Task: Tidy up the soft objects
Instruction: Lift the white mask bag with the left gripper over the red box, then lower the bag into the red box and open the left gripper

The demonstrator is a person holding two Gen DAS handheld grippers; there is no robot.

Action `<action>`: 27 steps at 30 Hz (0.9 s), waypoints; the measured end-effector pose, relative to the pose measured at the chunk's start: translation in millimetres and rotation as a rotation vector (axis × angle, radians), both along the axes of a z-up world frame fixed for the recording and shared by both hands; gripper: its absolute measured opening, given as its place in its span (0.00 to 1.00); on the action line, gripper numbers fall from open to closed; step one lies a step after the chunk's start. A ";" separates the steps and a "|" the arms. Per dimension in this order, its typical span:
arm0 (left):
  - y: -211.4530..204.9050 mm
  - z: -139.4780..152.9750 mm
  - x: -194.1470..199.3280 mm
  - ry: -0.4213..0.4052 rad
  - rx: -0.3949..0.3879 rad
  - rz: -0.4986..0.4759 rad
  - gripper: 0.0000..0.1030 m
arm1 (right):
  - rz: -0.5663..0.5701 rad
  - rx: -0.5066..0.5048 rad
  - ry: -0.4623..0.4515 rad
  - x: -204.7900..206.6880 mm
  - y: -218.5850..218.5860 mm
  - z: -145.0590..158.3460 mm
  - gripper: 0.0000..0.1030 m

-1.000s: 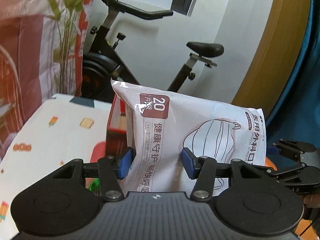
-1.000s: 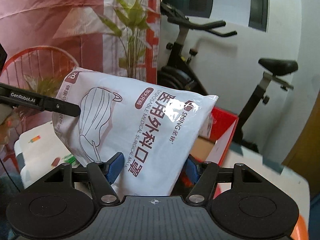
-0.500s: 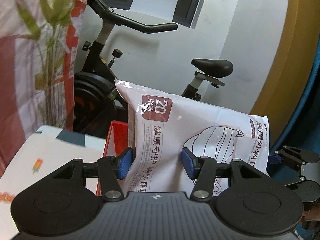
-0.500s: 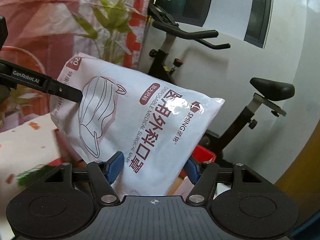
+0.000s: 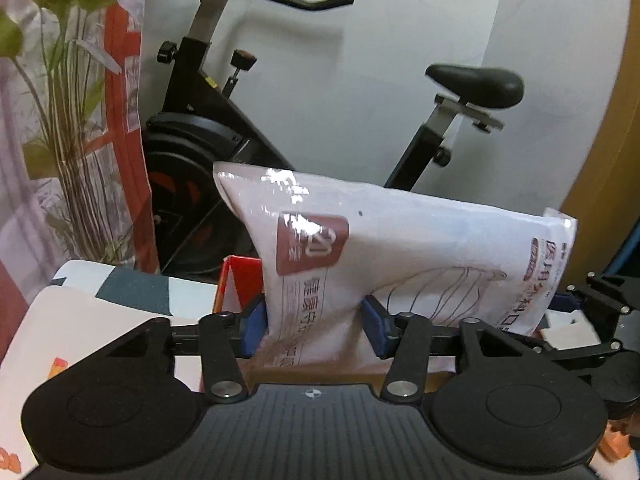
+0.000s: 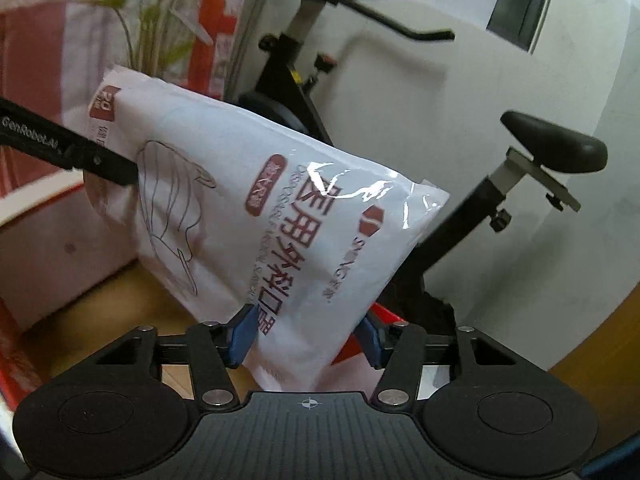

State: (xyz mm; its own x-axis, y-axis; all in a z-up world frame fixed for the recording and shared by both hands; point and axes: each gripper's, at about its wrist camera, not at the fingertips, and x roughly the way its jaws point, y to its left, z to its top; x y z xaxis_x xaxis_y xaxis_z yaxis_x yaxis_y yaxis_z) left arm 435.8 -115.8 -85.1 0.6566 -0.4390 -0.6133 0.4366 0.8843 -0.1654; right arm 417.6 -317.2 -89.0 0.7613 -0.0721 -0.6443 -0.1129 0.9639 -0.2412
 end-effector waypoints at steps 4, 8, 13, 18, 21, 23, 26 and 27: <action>-1.9 -7.0 15.7 0.027 0.049 0.012 0.28 | -0.014 -0.013 0.055 8.7 -0.9 -14.6 0.43; -1.6 -12.5 23.0 0.058 0.062 0.013 0.27 | -0.034 0.016 0.123 20.0 -5.5 -25.8 0.43; -3.2 -18.3 24.6 0.081 0.129 0.019 0.27 | -0.045 0.006 0.148 21.9 -6.7 -31.4 0.47; -0.3 -17.7 28.6 0.078 0.143 0.043 0.27 | -0.056 0.020 0.132 17.9 -11.7 -23.4 0.54; -0.7 -15.9 28.2 0.074 0.150 0.058 0.27 | -0.063 0.026 0.097 11.0 -12.6 -12.8 0.52; -2.0 -13.8 25.0 0.065 0.147 0.052 0.27 | -0.067 0.041 0.075 8.4 -14.3 -6.5 0.50; -2.6 -11.1 18.0 0.057 0.147 0.048 0.27 | -0.089 0.057 0.075 5.9 -16.2 -2.0 0.50; -1.8 -9.6 14.8 0.052 0.141 0.044 0.27 | -0.092 0.072 0.076 2.9 -15.8 -0.1 0.51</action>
